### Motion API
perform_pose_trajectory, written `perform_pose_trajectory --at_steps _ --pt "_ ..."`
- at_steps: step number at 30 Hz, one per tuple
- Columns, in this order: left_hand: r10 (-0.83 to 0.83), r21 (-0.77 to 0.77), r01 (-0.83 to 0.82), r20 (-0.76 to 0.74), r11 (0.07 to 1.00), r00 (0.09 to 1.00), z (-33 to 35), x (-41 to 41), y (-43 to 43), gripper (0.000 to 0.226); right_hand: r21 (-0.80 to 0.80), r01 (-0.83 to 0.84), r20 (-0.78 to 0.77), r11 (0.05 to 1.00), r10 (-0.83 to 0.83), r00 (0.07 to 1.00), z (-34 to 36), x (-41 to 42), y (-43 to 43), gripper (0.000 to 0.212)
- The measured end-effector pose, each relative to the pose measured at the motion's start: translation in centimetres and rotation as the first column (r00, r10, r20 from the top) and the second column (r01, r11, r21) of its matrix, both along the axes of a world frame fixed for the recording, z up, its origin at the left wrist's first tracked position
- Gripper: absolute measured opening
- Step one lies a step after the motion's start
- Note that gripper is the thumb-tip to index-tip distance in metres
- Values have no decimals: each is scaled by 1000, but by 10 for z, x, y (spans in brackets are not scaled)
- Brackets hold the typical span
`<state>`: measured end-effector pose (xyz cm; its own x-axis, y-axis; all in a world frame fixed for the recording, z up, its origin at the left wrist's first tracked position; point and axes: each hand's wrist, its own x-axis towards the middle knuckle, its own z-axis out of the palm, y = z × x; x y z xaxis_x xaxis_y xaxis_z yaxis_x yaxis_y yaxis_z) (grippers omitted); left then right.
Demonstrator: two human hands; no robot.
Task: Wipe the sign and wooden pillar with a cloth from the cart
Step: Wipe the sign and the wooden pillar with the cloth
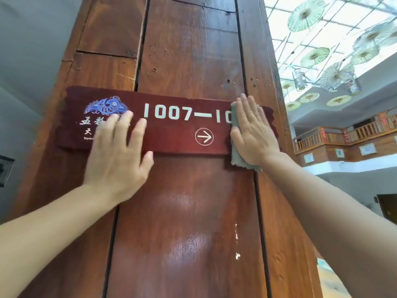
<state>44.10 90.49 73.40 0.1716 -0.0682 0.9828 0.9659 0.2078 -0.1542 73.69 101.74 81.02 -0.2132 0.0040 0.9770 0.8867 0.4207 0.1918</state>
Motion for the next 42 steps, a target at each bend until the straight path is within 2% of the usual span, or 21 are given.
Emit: perform_pose_trajectory --at_steps 2,4,6,8,10,12,13,14,16,18,20,22,24,26,28,30,32,34,39,40,42 --pt "79 -73 -70 124 995 989 -9 -18 10 73 -102 -17 -194 995 -3 981 1 20 3 73" --pt "56 -39 -50 193 998 980 -15 -26 20 75 -171 -30 -341 985 -31 940 4 17 3 75" --pt "20 18 -24 213 1000 977 -14 -26 26 81 -173 -77 -406 982 0 914 0 -6 -4 77" --pt "-32 81 12 242 997 970 -11 -28 30 84 -80 -79 -310 994 51 949 -17 -38 -11 78" --pt "-63 143 24 280 989 958 -15 -32 35 87 50 -56 -27 997 57 998 -43 -57 -12 75" --pt "-106 198 45 309 979 945 -18 -38 40 89 119 -12 201 993 -12 980 -48 -42 -9 73" --pt "-125 209 60 313 976 941 -18 -41 42 90 111 -1 209 994 -22 978 -39 -24 -6 73" --pt "-140 212 74 317 975 938 -17 -42 44 90 76 12 147 997 -23 989 -30 -2 -3 73" --pt "-155 213 85 337 973 929 -16 -39 47 91 -76 -8 -107 997 0 994 -15 37 3 73" --pt "-156 218 83 344 973 926 -17 -35 49 91 -186 -74 -325 980 10 946 -9 50 6 73" --pt "-135 211 65 335 975 933 -16 -35 48 91 -172 -42 -388 984 -28 921 -8 30 5 74" --pt "-113 196 47 339 980 934 -17 -36 47 91 -85 -4 -296 996 -22 955 -12 -10 -5 75" --pt "-104 186 41 345 982 933 -18 -35 46 91 20 0 -89 1000 2 996 -21 -61 -17 76" --pt "-100 182 37 352 983 931 -19 -33 45 89 103 -30 100 994 20 995 -27 -102 -28 75" --pt "-116 171 58 350 984 929 -21 -33 41 87 140 -43 236 989 9 972 -23 -107 -32 72" --pt "-115 137 73 329 988 937 -25 -35 36 85 169 30 279 985 -77 957 -14 -75 -25 70" --pt "-91 83 67 318 994 944 -35 -41 30 83 88 99 169 991 -113 979 -10 -30 -13 70" --pt "-67 43 57 312 997 948 -49 -49 26 84 -61 96 -18 993 -97 995 -11 0 -5 71" --pt "-37 18 33 302 999 953 -58 -54 21 86 -177 -22 -358 984 -44 933 -8 -38 -18 74" --pt "-47 18 43 300 999 953 -58 -53 21 86 -177 -27 -377 984 -42 925 -8 -55 -24 75" --pt "-72 19 69 292 997 954 -58 -51 19 86 -144 -5 -295 990 -38 955 -9 -93 -38 78"
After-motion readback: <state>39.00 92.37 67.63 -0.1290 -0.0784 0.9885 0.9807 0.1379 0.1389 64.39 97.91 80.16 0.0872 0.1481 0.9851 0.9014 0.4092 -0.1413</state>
